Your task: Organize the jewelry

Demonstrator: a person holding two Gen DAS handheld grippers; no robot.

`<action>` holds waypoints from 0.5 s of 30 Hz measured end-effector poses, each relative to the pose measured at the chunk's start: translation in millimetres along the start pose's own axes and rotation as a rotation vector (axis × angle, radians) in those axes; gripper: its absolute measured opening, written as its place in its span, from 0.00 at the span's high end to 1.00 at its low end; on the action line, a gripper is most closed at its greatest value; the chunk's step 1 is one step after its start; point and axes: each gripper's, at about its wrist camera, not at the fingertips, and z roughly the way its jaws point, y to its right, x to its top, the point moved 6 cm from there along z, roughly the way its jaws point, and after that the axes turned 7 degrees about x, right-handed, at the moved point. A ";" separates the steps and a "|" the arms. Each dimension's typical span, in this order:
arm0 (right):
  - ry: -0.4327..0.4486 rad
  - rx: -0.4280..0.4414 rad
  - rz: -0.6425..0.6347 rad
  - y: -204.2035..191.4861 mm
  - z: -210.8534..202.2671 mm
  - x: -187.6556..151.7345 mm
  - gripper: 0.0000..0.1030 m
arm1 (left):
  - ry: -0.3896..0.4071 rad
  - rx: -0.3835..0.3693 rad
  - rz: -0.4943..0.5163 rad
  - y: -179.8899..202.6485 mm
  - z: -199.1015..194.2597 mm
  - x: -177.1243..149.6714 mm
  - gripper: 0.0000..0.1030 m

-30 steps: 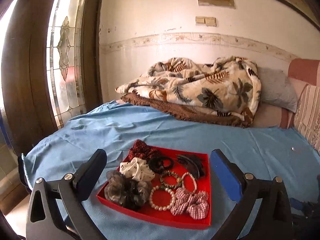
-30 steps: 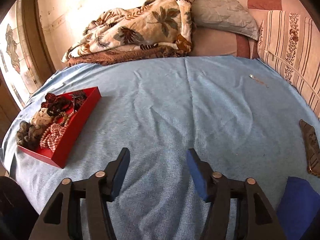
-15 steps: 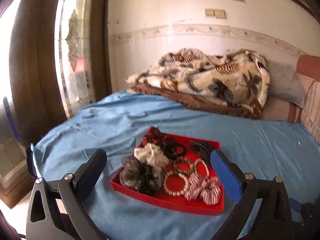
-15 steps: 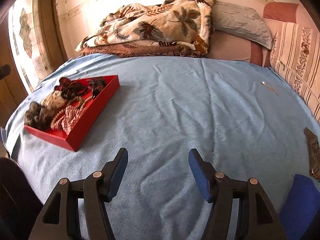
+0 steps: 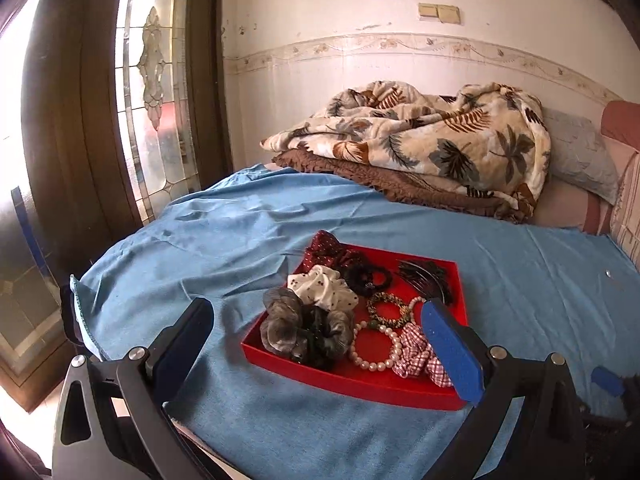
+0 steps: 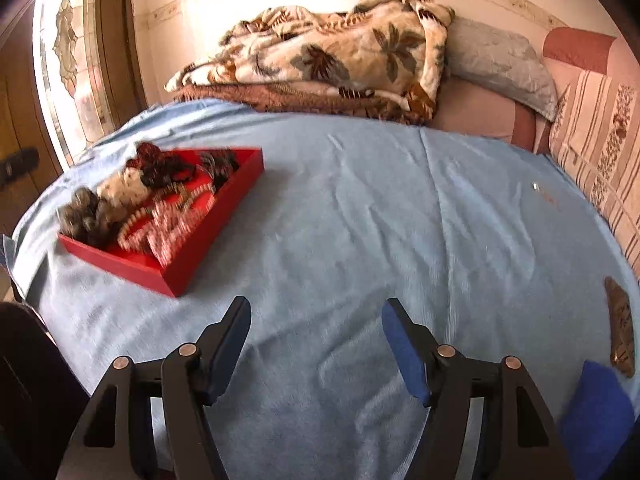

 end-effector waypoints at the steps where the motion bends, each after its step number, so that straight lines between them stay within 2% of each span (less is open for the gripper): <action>1: 0.007 0.002 -0.006 -2.5 -1.4 6.8 0.27 | 0.000 -0.001 -0.008 -1.9 0.4 0.0 0.00; 7: 0.048 0.022 -0.044 -22.8 -5.7 31.0 0.24 | -0.040 -0.006 -0.047 -11.7 3.4 2.5 0.00; 11: 0.066 0.027 -0.045 -33.5 -5.0 23.8 0.22 | -0.010 0.017 -0.076 -20.6 -4.2 4.7 0.00; 15: 0.037 0.029 -0.054 -37.0 2.7 14.2 0.21 | 0.008 0.035 -0.077 -21.4 -6.6 6.9 0.00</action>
